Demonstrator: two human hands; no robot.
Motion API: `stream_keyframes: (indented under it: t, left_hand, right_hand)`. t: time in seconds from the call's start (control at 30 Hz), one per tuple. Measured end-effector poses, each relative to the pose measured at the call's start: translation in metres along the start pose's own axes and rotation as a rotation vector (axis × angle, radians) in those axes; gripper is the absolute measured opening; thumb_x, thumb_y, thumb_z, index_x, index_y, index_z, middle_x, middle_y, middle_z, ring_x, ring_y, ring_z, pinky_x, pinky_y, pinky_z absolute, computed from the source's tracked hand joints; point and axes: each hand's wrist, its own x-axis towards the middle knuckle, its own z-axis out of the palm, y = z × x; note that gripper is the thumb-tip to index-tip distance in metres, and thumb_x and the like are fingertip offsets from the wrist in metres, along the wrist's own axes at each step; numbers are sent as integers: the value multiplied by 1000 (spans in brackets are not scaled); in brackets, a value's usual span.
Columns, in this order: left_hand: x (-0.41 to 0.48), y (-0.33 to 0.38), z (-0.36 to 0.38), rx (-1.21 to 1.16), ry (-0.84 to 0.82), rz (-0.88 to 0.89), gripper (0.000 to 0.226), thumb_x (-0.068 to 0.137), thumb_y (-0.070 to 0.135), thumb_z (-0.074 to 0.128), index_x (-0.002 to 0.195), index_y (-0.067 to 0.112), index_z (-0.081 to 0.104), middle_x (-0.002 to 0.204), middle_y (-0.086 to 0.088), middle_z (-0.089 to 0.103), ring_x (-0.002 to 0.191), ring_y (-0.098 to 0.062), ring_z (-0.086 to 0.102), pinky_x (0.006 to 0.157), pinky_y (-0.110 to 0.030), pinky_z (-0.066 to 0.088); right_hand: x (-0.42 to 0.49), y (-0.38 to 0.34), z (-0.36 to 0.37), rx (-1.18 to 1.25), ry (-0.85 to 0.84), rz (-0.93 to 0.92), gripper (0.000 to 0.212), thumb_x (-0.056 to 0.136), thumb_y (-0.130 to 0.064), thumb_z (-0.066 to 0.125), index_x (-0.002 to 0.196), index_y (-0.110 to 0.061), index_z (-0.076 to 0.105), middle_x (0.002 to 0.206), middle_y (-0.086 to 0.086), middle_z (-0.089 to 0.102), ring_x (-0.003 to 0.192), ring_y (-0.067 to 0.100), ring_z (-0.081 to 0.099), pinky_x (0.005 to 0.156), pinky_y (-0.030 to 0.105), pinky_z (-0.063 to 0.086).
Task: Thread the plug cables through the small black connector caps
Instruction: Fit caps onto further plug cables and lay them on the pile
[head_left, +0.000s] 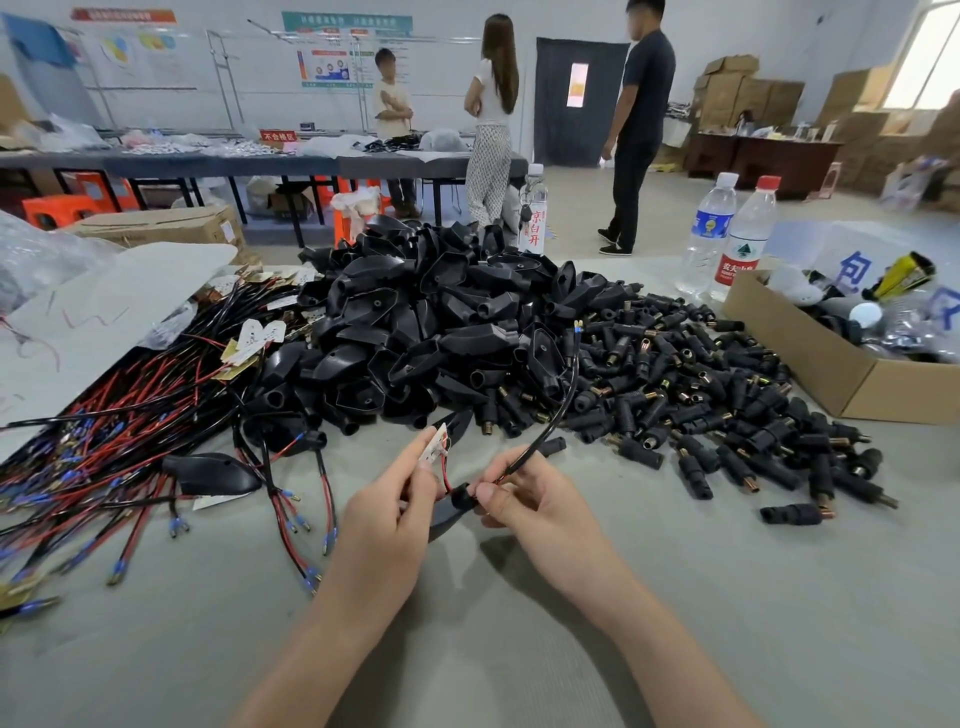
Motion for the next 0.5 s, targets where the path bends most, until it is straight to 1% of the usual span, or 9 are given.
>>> stream_keyframes:
  t: [0.1,0.17,0.2,0.27,0.33,0.37,0.4,0.47,0.5]
  left_hand:
    - [-3,3,2,30,-14,44,36,104,18,41,129,30,64,56,12,52,45,-8,40,44,-15,28]
    - [-4,3,4,27,-2,45,30,104,21,40,118,28,67,62,11,58,53,-11,49,50,-19,37]
    - [-4,2,5,13,3,37,28,104,24,39,110,28,67,64,7,59,55,-12,51,53,-22,39]
    - [-3,3,4,-23,13,28,29,104,28,38,92,32,64,64,4,60,57,-14,53,56,-27,41]
    - [-3,5,3,-30,12,27,32,103,27,38,84,35,62,67,9,62,59,-13,56,54,-24,41]
    - [-4,5,3,-25,4,32,33,104,26,38,85,38,62,69,13,64,62,-9,58,54,-18,40]
    - [-4,5,4,-17,-5,35,32,104,25,39,87,39,62,70,15,65,64,-6,60,55,-13,40]
    - [-5,4,6,-5,-34,30,30,104,25,39,90,38,62,71,13,65,63,-6,60,56,-11,40]
    - [-6,3,7,-5,-45,31,29,104,24,39,92,37,62,71,13,65,63,-6,60,57,-10,40]
  right_hand:
    - [0,4,6,42,131,72,18,97,-16,61,106,-31,61,84,-9,65,76,6,62,80,29,53]
    - [1,6,10,47,294,160,13,97,-26,59,108,-32,56,84,-5,66,69,5,65,75,28,55]
    - [1,6,10,13,371,198,10,96,-33,59,106,-30,55,81,-5,67,65,5,65,68,26,55]
    - [-2,5,6,-94,499,243,23,92,-47,60,99,-27,53,66,-8,66,56,6,63,53,22,49]
    - [-7,3,1,-264,592,256,35,86,-59,58,96,-28,46,67,-10,65,60,10,63,53,27,43]
    - [-9,3,-1,-339,639,232,39,84,-61,57,99,-28,44,77,-10,64,67,11,62,57,29,41]
    - [-10,3,-2,-388,688,194,43,83,-59,59,107,-27,43,95,-10,61,76,11,59,62,31,39]
    - [-8,3,-4,-425,772,125,67,85,-46,66,138,-22,34,134,1,43,97,12,51,80,30,38]
    - [-6,2,-5,-436,810,102,79,87,-39,69,149,-17,25,146,7,30,112,14,44,90,29,36]
